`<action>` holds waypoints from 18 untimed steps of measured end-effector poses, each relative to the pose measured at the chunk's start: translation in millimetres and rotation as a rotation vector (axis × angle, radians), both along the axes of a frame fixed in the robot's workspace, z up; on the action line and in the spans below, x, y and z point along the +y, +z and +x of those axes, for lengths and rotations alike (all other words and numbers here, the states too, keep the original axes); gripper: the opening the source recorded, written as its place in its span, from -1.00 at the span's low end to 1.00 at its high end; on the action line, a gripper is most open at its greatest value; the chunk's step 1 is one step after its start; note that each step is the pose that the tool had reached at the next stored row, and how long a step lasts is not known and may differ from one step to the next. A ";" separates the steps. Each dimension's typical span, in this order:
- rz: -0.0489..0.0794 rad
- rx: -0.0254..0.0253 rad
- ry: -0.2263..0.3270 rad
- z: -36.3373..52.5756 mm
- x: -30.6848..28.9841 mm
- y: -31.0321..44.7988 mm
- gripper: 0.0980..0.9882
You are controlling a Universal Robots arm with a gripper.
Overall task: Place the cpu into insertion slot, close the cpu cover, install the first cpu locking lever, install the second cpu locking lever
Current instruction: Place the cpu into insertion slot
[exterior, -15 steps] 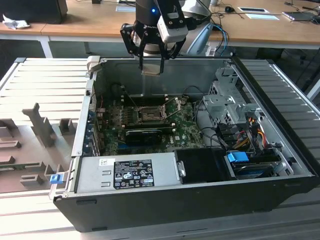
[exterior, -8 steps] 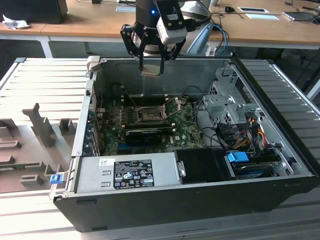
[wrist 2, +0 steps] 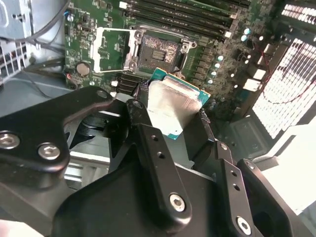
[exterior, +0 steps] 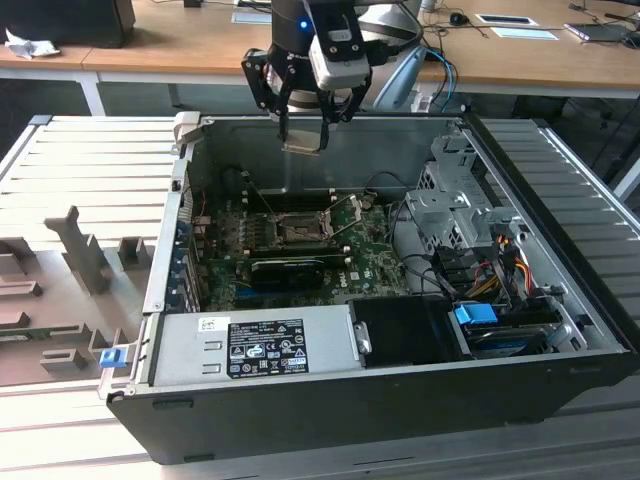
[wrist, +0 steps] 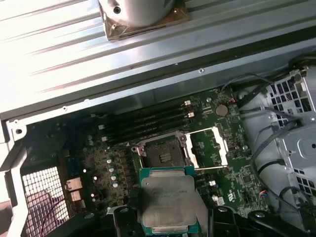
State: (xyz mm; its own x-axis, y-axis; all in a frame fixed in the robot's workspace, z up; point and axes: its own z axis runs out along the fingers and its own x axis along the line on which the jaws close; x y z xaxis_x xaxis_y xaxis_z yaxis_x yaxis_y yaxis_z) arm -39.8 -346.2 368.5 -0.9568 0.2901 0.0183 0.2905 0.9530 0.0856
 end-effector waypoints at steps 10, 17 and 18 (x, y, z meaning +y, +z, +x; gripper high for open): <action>-0.001 0.0002 -0.150 0.0 0.0 -2.5 -0.03; -0.001 0.0002 -0.203 0.0 0.0 -3.5 -0.03; 0.000 0.0002 -0.210 0.0 0.0 -3.7 -0.03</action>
State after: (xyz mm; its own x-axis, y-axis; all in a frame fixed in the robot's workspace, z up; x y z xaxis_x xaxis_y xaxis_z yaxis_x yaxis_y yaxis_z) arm -39.8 -346.1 364.8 -0.8751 0.4835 0.0183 0.4832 0.8713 0.0851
